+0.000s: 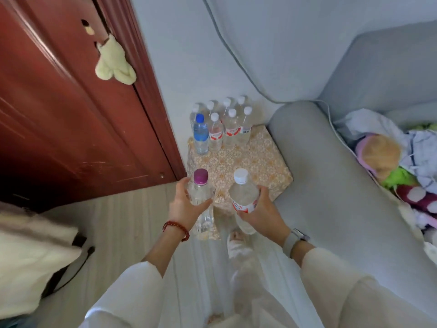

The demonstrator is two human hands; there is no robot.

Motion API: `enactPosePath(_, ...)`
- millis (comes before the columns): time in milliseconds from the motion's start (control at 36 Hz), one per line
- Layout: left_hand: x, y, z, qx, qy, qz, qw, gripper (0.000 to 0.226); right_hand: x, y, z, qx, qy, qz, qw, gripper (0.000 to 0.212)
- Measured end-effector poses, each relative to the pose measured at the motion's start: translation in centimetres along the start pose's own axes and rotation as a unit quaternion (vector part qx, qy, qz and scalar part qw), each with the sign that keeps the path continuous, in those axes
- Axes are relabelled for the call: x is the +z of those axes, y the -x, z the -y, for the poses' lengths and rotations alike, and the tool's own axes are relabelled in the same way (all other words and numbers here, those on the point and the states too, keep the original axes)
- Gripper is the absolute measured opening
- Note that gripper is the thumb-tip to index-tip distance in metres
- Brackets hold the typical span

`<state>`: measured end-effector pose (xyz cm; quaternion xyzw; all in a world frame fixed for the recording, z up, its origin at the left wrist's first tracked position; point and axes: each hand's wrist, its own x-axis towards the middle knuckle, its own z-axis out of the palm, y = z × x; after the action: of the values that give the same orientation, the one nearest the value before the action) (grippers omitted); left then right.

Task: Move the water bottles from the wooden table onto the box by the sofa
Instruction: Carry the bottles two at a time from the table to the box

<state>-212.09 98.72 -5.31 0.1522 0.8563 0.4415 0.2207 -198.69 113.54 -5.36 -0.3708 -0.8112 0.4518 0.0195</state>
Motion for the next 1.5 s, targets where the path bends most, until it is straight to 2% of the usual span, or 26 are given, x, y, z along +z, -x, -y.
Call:
enactPosePath(167, 4.8, -10.8, -0.6, -0.059, 0.013, 0.008, 0.998, 0.065, -0.8, -12.1, -2.2, 0.02, 0.004, 0.009, 1.0, 0.073)
enactPosePath(278, 7.3, -16.2, 0.4, -0.065, 0.007, -0.004, 0.998, 0.063, -0.3, -18.3, -3.5, 0.014, 0.003, 0.014, 1.0, 0.082)
enactPosePath(361, 8.7, -19.9, 1.9, -0.077, -0.002, 0.001, 0.997, 0.062, 1.0, -22.1, -4.4, 0.019, -0.002, 0.021, 1.0, 0.077)
enactPosePath(444, 9.9, -22.9, 3.3, -0.077, -0.006, 0.007, 0.997, 0.062, 2.9, -25.2, -4.9, 0.014, -0.048, 0.019, 0.999, 0.071)
enactPosePath(667, 11.1, -28.2, 5.9, -0.032, -0.009, -0.018, 0.999, 0.06, 7.9, -31.8, -4.9, -0.027, -0.13, -0.005, 0.991, 0.078)
enactPosePath(917, 11.2, -29.9, 6.9, 0.006, -0.027, -0.024, 0.999, 0.063, 9.5, -33.4, -5.9, -0.039, -0.112, -0.002, 0.993, 0.076)
enactPosePath(1056, 10.6, -29.9, 6.5, -0.006, -0.029, -0.009, 1.0, 0.072, 8.2, -33.7, -5.4, -0.058, -0.099, 0.045, 0.992, 0.093)
enactPosePath(1222, 10.3, -30.2, 6.0, 0.002, -0.029, -0.037, 0.999, 0.054, 7.7, -34.3, -4.3, -0.055, -0.085, 0.048, 0.994, 0.073)
enactPosePath(1500, 10.4, -30.4, 5.7, -0.003, -0.011, -0.047, 0.999, 0.051, 8.7, -34.3, -3.4, -0.046, -0.099, 0.042, 0.993, 0.074)
